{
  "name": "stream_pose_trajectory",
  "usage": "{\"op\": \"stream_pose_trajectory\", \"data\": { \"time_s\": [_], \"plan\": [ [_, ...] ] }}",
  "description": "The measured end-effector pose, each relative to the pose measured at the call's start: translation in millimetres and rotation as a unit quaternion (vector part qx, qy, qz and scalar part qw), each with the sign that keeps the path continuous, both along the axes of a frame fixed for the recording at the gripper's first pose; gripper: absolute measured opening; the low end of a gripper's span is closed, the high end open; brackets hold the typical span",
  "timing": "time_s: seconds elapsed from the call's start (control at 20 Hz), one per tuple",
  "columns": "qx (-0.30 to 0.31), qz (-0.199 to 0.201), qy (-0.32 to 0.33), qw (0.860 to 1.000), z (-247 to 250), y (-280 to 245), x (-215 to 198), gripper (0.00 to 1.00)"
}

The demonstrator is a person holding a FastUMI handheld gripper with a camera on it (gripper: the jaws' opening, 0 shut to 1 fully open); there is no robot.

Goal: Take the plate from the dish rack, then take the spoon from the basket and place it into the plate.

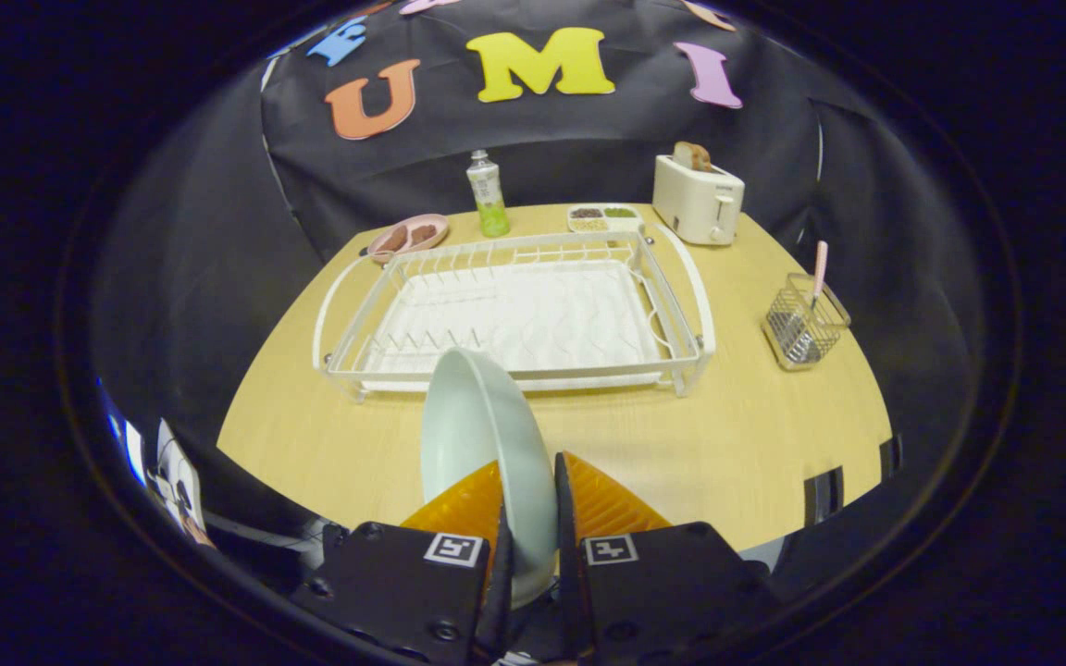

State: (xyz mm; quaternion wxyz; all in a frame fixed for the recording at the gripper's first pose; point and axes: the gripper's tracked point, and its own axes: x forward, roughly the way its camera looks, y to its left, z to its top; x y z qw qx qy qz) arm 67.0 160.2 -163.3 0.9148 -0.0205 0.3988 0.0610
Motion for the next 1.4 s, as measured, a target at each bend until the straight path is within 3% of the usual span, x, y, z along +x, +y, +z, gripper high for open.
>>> {"op": "stream_pose_trajectory", "data": {
  "time_s": [0.45,0.6,0.75,0.85,1.1,1.3,1.35,1.4],
  "plan": [
    [0.093,0.025,-0.049,0.994,-53.4,-32.8,6.7,0.28],
    [0.099,0.012,-0.063,0.993,-79.4,-48.3,17.5,0.35],
    [0.146,0.01,-0.063,0.987,-91.9,-47.4,20.1,0.38],
    [0.124,0.002,-0.078,0.989,-96.1,-54.0,28.4,0.41],
    [0.0,-0.005,-0.172,0.985,-78.5,-81.5,39.0,0.58],
    [-0.035,-0.02,-0.21,0.977,-56.0,-98.8,45.6,0.88],
    [-0.042,-0.031,-0.224,0.973,-45.9,-107.6,50.3,0.89],
    [-0.039,-0.037,-0.236,0.97,-34.4,-113.5,54.8,0.97]
  ]
}}
